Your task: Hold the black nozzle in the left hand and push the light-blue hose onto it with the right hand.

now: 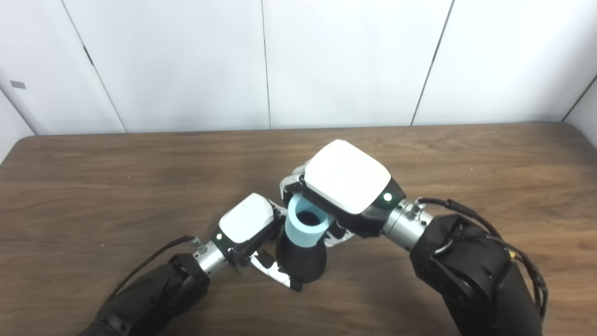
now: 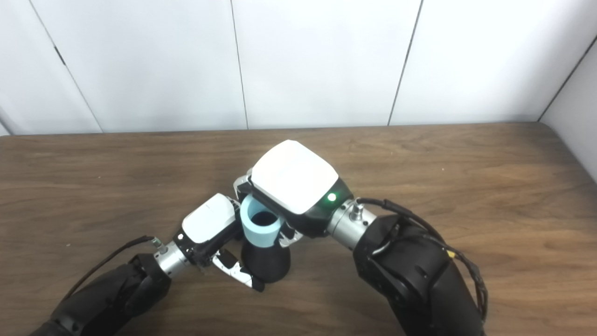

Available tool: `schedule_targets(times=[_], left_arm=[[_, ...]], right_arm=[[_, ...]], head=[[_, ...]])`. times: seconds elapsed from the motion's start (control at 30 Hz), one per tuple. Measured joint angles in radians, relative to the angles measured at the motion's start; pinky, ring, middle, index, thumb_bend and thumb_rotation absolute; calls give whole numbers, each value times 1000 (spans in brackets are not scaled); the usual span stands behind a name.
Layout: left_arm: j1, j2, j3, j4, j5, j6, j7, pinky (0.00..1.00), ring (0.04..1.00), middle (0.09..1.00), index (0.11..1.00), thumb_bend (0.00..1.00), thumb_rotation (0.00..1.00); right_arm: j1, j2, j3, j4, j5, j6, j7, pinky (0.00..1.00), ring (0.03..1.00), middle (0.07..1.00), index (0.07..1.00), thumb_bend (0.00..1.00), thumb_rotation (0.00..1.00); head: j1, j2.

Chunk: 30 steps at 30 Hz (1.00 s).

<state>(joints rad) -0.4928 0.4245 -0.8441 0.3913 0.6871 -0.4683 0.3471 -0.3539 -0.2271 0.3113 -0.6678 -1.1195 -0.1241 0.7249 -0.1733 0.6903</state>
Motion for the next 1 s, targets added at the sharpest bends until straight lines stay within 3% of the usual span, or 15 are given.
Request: schedule_targets(times=[0.2,0.27,0.37,0.57,0.63,0.87,0.9,1.0], left_arm=[[-1,-2,-1,0,4,0,0,198,262,396,507,516,0],[-5,-2,-8,3,6,0,6,206,270,399,509,516,0],[-14,-5,-20,15,6,0,15,192,255,395,507,515,0],[-16,-7,-19,17,7,0,13,189,255,394,505,516,0],[-15,-7,-18,17,7,0,11,195,260,396,507,516,0],[-15,-9,-16,17,11,0,9,171,231,386,500,515,0],[-15,-9,-16,17,11,0,9,169,229,437,488,520,0],[-15,-9,-16,17,11,0,9,182,246,397,502,516,0]], right_arm=[[-15,9,-12,0,16,27,50,194,392,422,504,518,0],[-19,9,-13,-1,18,35,63,194,429,468,483,521,0],[-34,8,-12,-1,16,36,95,202,397,428,500,518,0],[-38,7,-2,-6,-1,31,104,195,429,481,479,522,0],[-39,8,2,-12,-8,32,116,209,395,440,500,519,0],[-45,14,25,-23,-47,31,144,231,427,479,482,522,0],[-45,14,27,-23,-52,30,144,230,431,481,480,523,0],[-42,13,38,-23,-71,25,138,206,433,481,479,523,0]], head=[[-2,0],[-3,-2],[-2,-5],[-2,-3],[0,-2],[0,-2],[0,-2],[0,-2]])
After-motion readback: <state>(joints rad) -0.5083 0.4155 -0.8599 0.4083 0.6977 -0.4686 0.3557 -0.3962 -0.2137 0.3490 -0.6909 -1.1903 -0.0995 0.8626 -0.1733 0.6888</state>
